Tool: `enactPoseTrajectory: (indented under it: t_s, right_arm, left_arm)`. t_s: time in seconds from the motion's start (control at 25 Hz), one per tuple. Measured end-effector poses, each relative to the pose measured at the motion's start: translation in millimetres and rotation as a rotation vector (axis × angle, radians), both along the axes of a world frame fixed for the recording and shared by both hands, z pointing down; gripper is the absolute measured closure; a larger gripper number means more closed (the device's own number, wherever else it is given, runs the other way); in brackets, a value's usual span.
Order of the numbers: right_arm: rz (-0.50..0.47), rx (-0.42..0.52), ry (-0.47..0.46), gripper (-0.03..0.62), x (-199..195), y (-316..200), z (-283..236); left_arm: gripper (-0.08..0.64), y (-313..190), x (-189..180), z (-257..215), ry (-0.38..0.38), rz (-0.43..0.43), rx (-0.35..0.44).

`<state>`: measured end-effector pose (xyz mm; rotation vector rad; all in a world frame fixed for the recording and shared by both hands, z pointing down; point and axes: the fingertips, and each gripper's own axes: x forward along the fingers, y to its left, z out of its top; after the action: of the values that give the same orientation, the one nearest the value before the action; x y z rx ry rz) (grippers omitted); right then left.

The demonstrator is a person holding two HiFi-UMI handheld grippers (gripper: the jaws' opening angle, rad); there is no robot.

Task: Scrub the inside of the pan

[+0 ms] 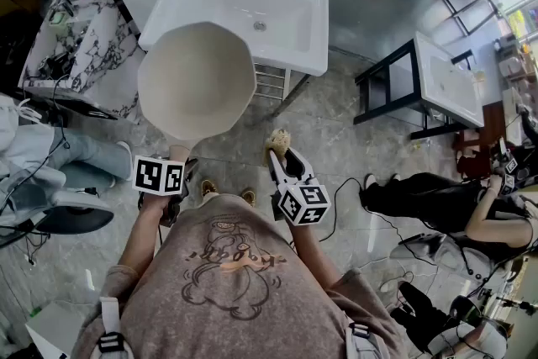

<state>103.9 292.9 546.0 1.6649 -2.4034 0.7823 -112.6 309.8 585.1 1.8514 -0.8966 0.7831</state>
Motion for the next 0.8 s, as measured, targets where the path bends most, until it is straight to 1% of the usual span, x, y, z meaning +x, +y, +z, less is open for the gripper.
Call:
enactPoseTrajectory:
  t_s: [0.24,0.32,0.52,0.8]
  right_arm:
    - [-0.02,0.006,0.018,0.425,-11.7,-1.1,0.8]
    - [-0.02,0.006,0.01,0.423,-17.0,-2.1,0.8]
    - [0.019,0.016,0.001,0.419,-22.8,-2.1,0.1]
    - [0.057,0.046,-0.007,0.419,-35.5,-13.1,-3.0]
  left_arm:
    - [0.436,-0.3,-2.6,-0.4,0.007,0.014,0.0]
    - [0.436,-1.2,-6.3,0.4,0.005,0.025,-0.004]
    - [0.436,0.0,-16.7,1.1,0.01,0.06,-0.012]
    - [0.436,-22.3,-37.8,6.8,0.007,0.106,0.002]
